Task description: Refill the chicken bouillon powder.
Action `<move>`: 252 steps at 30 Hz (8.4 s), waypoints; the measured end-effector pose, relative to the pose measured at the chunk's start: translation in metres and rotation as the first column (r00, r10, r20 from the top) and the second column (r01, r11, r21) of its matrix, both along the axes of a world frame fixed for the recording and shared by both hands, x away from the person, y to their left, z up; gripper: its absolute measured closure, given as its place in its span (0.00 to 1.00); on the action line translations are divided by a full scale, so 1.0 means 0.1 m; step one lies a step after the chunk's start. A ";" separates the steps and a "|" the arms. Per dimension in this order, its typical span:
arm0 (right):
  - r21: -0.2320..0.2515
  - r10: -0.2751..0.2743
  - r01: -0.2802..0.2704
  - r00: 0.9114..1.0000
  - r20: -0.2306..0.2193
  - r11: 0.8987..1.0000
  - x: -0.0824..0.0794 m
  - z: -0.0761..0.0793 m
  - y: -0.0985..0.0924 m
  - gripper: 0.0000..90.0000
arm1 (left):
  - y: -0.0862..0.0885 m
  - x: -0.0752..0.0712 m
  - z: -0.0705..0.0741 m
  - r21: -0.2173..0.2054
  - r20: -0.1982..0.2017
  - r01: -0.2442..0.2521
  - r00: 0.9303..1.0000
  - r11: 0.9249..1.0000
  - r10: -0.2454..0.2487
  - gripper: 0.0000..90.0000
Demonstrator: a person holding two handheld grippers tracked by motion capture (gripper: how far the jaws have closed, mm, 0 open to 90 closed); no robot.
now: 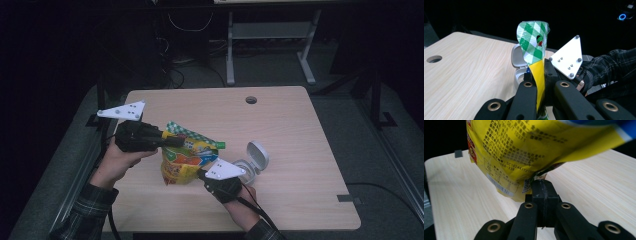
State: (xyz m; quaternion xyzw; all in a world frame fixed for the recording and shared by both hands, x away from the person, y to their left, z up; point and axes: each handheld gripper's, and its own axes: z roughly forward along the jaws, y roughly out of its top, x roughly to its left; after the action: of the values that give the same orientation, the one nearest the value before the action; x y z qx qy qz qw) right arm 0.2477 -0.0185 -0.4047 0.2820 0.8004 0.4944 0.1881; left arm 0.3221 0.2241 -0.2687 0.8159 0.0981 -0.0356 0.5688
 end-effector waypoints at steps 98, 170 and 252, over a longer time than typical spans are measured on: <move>0.155 0.077 -0.097 0.988 0.135 0.983 -0.01 -0.20 0.26 1.00 | -1.21 0.22 0.03 0.347 -0.078 0.053 0.997 0.936 -0.027 1.00; 0.290 0.037 -0.087 0.984 0.175 0.953 -0.04 -0.21 0.16 1.00 | -1.95 0.27 0.04 0.633 -0.123 0.010 0.988 0.774 0.088 1.00; 0.332 0.048 -0.117 0.977 0.210 0.936 -0.08 -0.11 0.13 1.00 | -2.11 0.29 0.11 0.685 -0.145 0.039 0.986 0.727 0.084 0.98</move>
State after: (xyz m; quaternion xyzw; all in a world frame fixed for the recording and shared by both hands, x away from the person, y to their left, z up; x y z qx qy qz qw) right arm 0.2401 -0.0057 -0.4153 0.2257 0.6906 0.6592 0.1938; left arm 0.3510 0.0135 -0.2578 0.9609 0.1611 -0.0576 0.2176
